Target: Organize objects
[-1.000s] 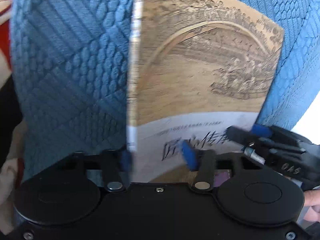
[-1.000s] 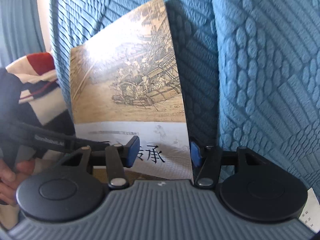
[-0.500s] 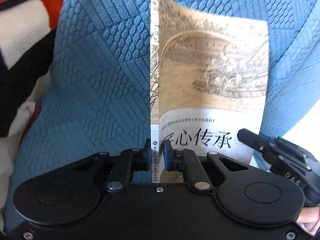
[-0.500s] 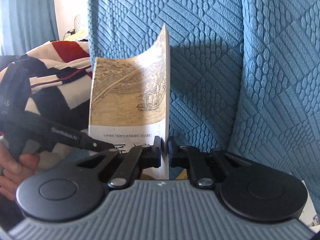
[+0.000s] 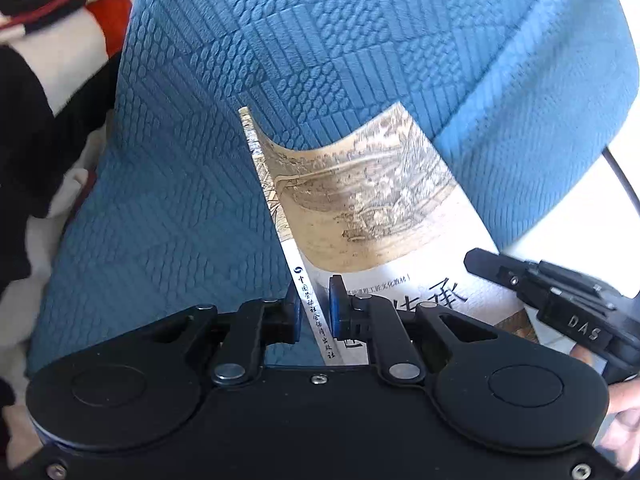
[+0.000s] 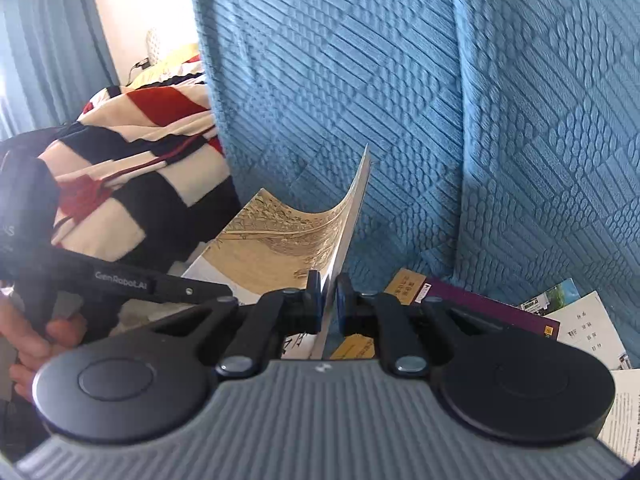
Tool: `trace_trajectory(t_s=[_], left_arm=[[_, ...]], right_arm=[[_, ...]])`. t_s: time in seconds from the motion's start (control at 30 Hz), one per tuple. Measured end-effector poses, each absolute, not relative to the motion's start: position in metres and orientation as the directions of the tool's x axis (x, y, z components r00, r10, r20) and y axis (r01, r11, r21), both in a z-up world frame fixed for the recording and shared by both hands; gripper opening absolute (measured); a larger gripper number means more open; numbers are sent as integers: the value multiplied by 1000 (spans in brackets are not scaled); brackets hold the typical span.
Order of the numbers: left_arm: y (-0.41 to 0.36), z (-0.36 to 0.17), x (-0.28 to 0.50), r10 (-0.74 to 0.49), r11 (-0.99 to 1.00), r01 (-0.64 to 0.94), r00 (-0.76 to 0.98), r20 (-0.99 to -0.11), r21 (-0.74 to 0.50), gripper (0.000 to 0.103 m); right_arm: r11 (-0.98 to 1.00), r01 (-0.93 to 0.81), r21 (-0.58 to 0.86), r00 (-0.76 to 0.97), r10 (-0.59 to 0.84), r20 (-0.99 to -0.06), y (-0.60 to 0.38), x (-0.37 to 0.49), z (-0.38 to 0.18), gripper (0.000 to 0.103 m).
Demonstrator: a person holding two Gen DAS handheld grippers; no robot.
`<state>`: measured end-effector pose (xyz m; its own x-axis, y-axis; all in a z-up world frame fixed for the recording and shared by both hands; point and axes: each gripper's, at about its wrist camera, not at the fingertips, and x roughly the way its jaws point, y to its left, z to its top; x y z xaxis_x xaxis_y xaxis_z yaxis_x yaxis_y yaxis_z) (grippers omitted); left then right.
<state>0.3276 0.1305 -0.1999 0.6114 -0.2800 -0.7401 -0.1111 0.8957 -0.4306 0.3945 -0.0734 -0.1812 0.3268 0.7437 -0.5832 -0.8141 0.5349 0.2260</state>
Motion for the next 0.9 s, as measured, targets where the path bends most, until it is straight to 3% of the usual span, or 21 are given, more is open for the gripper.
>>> trace_trajectory(t_s=[0.47,0.9], left_arm=[[154,-142,284,-277,896,-100,635,-721,-432,12],[168,-217,293,-326,884,-102,565,-758,-456,12]], right_arm=[[541,-789,292,346,783,-516,-84,350,-143,11],[599,-751,278,355,721,-595,-84,336,-199,11]])
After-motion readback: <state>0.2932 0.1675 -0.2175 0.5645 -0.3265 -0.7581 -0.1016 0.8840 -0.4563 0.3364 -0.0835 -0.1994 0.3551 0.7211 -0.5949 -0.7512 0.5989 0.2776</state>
